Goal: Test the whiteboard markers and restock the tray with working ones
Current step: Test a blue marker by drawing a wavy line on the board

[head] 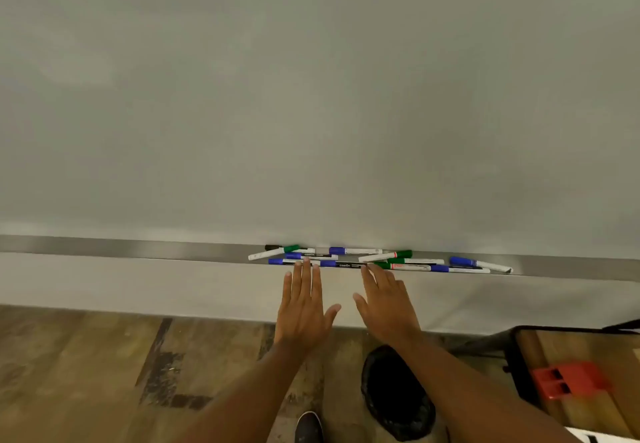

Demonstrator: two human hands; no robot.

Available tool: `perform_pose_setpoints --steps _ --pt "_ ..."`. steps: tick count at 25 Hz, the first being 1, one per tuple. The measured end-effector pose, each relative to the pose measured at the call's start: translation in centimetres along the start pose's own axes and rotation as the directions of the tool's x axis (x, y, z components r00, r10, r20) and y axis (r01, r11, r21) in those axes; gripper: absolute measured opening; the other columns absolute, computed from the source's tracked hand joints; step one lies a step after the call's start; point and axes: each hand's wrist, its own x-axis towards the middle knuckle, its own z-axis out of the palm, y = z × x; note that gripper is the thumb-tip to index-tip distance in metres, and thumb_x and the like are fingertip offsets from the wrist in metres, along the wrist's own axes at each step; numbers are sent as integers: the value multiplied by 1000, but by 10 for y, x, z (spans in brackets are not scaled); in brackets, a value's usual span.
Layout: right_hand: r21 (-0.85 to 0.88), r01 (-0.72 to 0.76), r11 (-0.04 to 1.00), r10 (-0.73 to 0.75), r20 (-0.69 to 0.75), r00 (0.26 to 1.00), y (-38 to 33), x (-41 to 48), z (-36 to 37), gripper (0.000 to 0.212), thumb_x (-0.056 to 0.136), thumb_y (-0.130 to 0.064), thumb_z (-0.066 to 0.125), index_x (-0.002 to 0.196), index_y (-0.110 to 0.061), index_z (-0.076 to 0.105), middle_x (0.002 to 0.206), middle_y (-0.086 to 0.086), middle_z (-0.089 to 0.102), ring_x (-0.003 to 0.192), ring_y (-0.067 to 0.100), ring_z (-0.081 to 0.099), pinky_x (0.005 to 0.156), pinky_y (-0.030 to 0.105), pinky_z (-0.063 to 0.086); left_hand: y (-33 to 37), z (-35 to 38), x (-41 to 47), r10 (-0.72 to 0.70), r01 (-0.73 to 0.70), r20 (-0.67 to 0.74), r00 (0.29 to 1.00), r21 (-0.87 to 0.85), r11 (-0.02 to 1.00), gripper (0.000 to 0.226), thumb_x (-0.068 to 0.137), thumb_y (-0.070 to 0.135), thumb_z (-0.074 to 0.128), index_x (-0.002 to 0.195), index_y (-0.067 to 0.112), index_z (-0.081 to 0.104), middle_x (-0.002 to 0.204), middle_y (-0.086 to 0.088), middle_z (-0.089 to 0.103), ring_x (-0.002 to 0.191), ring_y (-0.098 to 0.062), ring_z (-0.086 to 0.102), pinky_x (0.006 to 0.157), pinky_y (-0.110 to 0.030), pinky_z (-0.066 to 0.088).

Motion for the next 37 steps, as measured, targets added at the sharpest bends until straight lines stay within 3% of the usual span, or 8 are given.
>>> perform_pose_setpoints --steps 9,15,22,26,30,33,35,37 --pt "-197 52 979 -44 43 998 -21 68 6 33 92 -25 64 124 -19 56 124 8 54 110 26 54 94 43 49 -51 16 50 123 -124 17 992 76 989 95 99 77 0 160 8 -25 170 -14 -31 157 -34 -29 128 -52 -20" --pt "-236 93 967 -75 83 994 -23 79 16 32 95 -26 61 126 -17 55 127 9 53 114 28 53 97 45 45 -51 18 56 81 -83 30 996 57 995 96 92 76 -11 162 12 -20 169 -10 -32 154 -30 -33 121 -48 -30" --pt "-203 97 974 -92 35 995 -14 86 5 28 92 -23 68 118 -17 56 117 9 57 107 26 55 95 42 46 -37 8 51 55 -54 23 998 -27 998 88 98 75 -5 164 17 -19 170 -5 -30 157 -26 -29 124 -42 -26" --pt "-178 116 977 -115 13 993 -6 83 4 31 91 -24 68 119 -19 54 120 6 57 108 26 54 97 43 44 -27 3 44 27 -38 -38 999 -328 944 70 107 59 26 168 25 18 178 2 6 165 -22 1 131 -41 0" --pt "-29 54 998 -57 -107 993 -9 76 -10 30 84 -29 77 109 -25 62 109 -1 62 97 20 57 84 37 46 -4 -15 42 -263 136 -73 962 -707 694 53 109 46 48 157 24 45 166 1 43 154 -22 38 125 -40 31" --pt "345 -5 938 60 -148 987 -14 69 -28 13 94 -34 66 105 -29 60 101 -10 64 90 12 59 80 31 45 10 -42 48 -312 156 45 949 -928 339 44 102 54 46 129 26 67 129 1 75 116 -20 70 96 -20 55" --pt "712 -72 699 122 -19 992 -16 61 -44 4 100 -32 58 103 -31 56 96 -14 66 84 9 63 73 20 50 19 -64 51 -278 133 104 955 -987 87 39 106 49 44 116 25 74 112 3 81 105 -17 76 91 -26 61" --pt "891 -135 433 88 107 990 -16 49 -65 7 102 -28 53 105 -31 58 94 -10 71 81 9 69 66 17 53 26 -81 52 -209 138 158 965 -985 -106 41 113 41 40 121 21 75 115 1 82 108 -19 77 97 -41 62"
